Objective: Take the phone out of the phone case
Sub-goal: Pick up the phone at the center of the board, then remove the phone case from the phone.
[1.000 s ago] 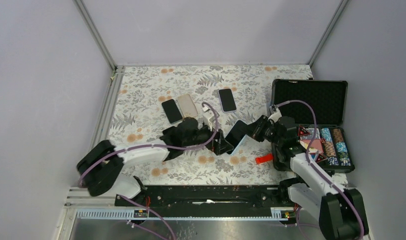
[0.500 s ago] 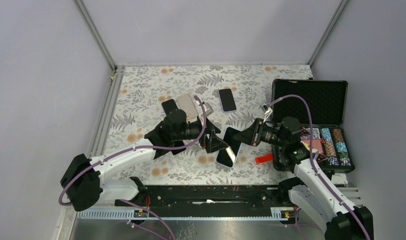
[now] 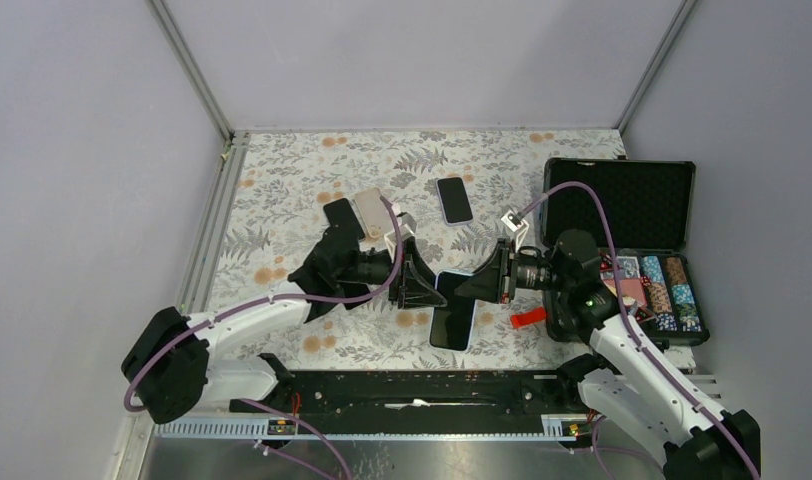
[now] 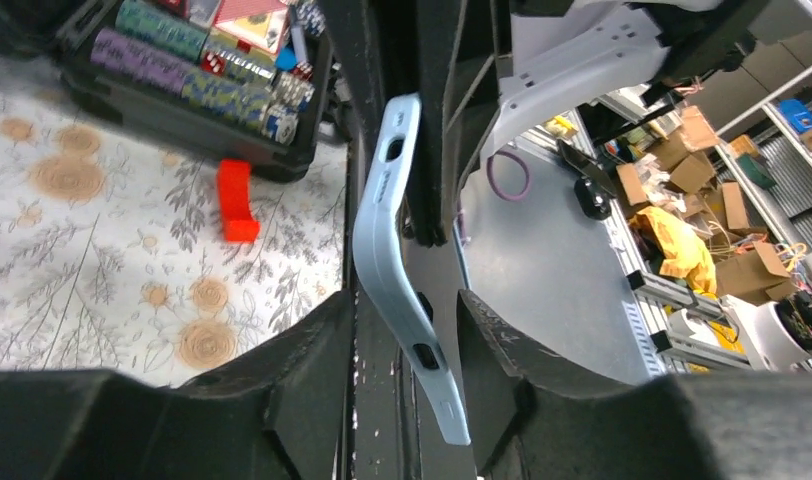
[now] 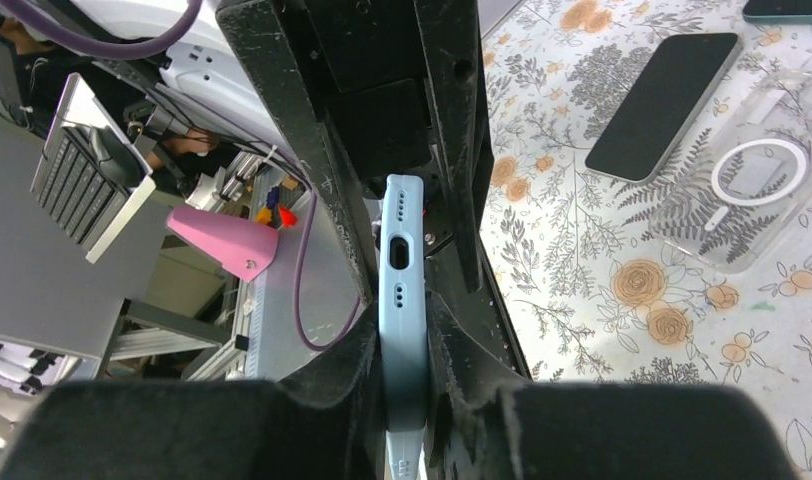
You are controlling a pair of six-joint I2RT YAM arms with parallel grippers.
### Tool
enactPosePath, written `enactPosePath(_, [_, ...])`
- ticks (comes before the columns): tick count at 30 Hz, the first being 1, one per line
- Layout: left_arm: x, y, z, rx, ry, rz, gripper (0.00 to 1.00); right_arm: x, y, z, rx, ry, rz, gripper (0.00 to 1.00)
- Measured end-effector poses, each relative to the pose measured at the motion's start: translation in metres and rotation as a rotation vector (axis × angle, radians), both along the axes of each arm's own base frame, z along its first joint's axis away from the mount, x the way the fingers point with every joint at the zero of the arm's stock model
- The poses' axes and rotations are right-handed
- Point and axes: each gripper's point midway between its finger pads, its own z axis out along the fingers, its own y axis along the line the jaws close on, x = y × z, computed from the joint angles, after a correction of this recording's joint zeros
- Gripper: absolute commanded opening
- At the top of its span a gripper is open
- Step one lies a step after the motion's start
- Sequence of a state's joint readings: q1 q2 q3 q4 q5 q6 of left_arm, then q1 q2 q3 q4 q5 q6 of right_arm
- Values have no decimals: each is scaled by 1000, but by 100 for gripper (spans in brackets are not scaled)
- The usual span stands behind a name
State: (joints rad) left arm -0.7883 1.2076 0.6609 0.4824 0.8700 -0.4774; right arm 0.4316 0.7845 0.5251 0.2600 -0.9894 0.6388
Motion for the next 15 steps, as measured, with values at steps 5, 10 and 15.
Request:
enactPosePath(5, [-9,-5,10,-100,70,-67,29,-1,6,4,-3,-6,33,0])
enactPosePath(10, [-13,-11,4,-157,204,-132,4,2,8,2,-13,5,43,1])
enactPosePath(15, [-6,-12,2,-162,293,-120,0,9,7,0,-34,15,3,68])
